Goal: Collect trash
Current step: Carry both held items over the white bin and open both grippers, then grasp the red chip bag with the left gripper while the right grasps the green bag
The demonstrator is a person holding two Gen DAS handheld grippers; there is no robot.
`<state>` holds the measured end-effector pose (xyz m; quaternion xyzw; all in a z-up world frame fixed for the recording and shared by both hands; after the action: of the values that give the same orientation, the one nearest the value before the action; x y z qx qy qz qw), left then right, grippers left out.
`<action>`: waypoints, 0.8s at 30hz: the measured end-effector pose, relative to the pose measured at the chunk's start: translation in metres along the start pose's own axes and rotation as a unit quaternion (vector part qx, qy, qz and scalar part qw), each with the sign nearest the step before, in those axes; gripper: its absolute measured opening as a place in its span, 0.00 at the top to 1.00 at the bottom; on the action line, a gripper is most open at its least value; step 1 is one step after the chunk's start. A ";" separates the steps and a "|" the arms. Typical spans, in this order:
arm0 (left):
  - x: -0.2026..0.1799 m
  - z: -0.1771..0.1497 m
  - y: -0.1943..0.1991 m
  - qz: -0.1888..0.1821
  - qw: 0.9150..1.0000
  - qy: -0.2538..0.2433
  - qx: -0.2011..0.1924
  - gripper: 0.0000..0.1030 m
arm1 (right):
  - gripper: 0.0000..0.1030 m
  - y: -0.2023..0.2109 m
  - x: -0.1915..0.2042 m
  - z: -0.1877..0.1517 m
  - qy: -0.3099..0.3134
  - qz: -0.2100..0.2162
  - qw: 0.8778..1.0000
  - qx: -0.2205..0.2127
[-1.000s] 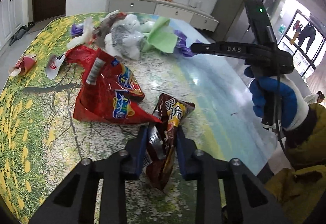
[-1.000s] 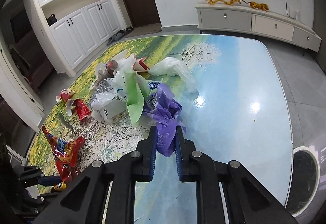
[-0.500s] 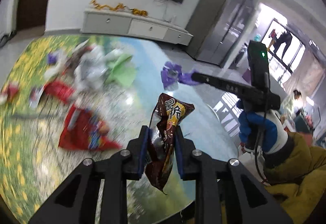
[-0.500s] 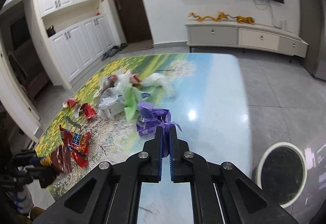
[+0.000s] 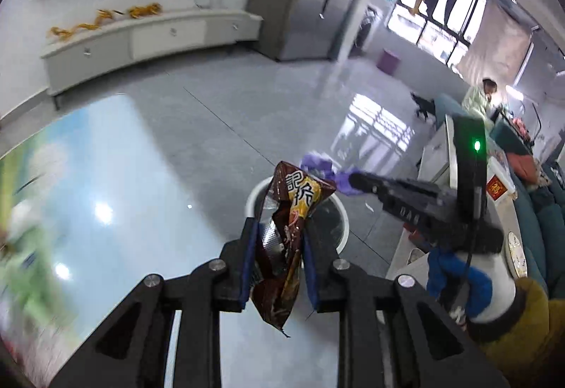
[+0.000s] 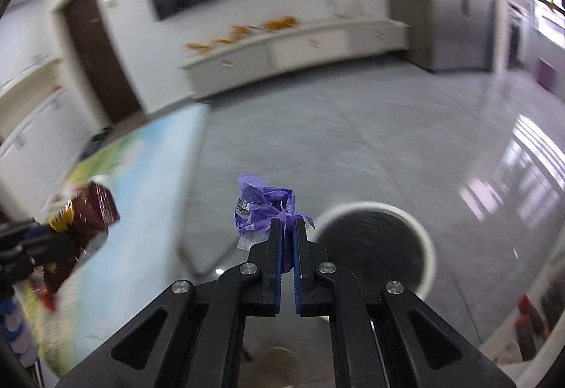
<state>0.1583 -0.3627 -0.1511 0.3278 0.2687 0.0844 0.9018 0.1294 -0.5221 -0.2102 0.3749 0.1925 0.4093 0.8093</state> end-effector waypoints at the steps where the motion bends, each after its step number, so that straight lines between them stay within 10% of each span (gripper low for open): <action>1: 0.002 0.008 -0.022 -0.007 1.000 0.006 0.013 0.75 | 0.95 -0.015 -0.012 -0.003 -0.009 -0.010 1.000 0.012; 7: 0.014 0.031 -0.134 -0.050 0.994 0.056 0.083 0.58 | 0.88 -0.099 -0.064 -0.021 -0.071 -0.036 0.994 0.075; 9: 0.019 0.033 -0.156 -0.052 0.992 0.067 0.090 0.48 | 0.61 -0.115 -0.072 -0.027 -0.086 -0.040 0.992 0.088; 12: 0.023 0.035 -0.164 -0.052 0.992 0.078 0.088 0.45 | 0.57 -0.119 -0.076 -0.037 -0.098 -0.054 0.989 0.093; 24: 0.005 0.035 -0.014 0.017 0.999 0.038 -0.029 0.45 | 0.57 -0.031 0.001 -0.002 -0.035 0.009 0.999 0.018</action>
<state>0.1815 -0.3914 -0.1398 0.3029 0.2948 0.1195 0.8984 0.1452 -0.5321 -0.2356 0.4052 0.1678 0.3996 0.8050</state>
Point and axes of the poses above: each gripper's, at about its wrist camera, not at the fingertips, and y roughly against the way its jaws point, x to its left, z to its top, the point moved 9 cm from there along -y, roughly the way its jaws point, and after that the axes turned 15 degrees about -z, right-handed, at the moved point
